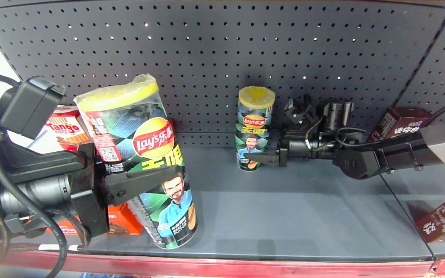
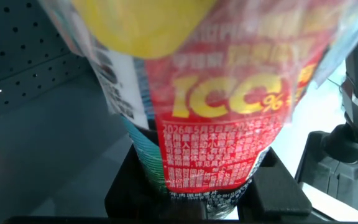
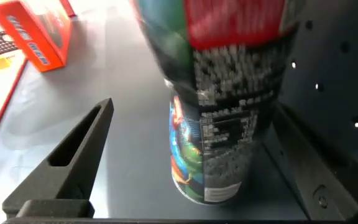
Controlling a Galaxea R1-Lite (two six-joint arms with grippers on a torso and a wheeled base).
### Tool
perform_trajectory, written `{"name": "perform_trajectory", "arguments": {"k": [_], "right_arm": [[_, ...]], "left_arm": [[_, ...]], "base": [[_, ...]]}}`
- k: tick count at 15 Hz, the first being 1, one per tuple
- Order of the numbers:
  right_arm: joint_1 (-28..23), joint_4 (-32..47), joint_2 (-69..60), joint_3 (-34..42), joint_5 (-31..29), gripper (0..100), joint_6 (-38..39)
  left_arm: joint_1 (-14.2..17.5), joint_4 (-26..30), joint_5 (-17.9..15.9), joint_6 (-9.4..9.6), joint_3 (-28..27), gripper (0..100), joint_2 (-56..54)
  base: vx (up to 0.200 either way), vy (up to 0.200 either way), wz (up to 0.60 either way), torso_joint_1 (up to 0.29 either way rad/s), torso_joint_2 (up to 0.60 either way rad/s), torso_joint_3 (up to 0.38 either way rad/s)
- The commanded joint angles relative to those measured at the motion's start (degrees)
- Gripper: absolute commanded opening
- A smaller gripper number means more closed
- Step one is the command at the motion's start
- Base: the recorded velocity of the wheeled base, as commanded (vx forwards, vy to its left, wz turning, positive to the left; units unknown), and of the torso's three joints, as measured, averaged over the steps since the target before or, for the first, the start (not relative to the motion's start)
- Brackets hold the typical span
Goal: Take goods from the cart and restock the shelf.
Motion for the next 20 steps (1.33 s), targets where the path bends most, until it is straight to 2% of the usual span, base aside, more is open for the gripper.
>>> {"name": "perform_trajectory", "arguments": {"k": [1, 6, 7, 16, 20], "right_arm": [[0.5, 0.0, 1.3, -0.9, -0.2, 100, 0.0], [1.3, -0.4, 3.4, -2.8, -3.4, 100, 0.1], [1.4, -1.1, 3.9, -2.9, -3.4, 0, 0.1], [2.8, -1.7, 0.7, 0.5, -4.2, 0, -0.1], [5.2, -2.5, -8.6, 9.4, -4.2, 0, 0.1]], "left_arm": [[0.0, 0.0, 0.1, -0.03, 0.2, 0, 0.0], [0.0, 0.0, 0.2, -0.03, 0.8, 0, 0.0], [0.0, 0.0, 0.2, -0.03, 0.8, 0, 0.0], [0.1, -0.1, 0.2, -0.03, 1.0, 0, -0.1], [0.2, 0.0, 0.3, -0.03, 2.3, 0, -1.0]], "base": [[0.0, 0.0, 0.0, 0.0, 0.0, 0.0], [0.0, 0.0, 0.0, 0.0, 0.0, 0.0], [0.0, 0.0, 0.0, 0.0, 0.0, 0.0], [0.0, 0.0, 0.0, 0.0, 0.0, 0.0], [0.0, 0.0, 0.0, 0.0, 0.0, 0.0]]}}
